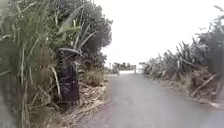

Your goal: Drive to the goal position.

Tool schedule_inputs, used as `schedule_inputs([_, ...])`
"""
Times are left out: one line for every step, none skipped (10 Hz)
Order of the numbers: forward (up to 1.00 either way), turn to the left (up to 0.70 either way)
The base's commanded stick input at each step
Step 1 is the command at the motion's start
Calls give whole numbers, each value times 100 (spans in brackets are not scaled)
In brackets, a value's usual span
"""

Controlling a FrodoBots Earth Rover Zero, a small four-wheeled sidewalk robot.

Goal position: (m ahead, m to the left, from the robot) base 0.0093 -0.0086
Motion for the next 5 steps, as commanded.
schedule_inputs([0, 0])
schedule_inputs([0, 0])
schedule_inputs([0, 0])
schedule_inputs([0, 0])
schedule_inputs([0, 0])
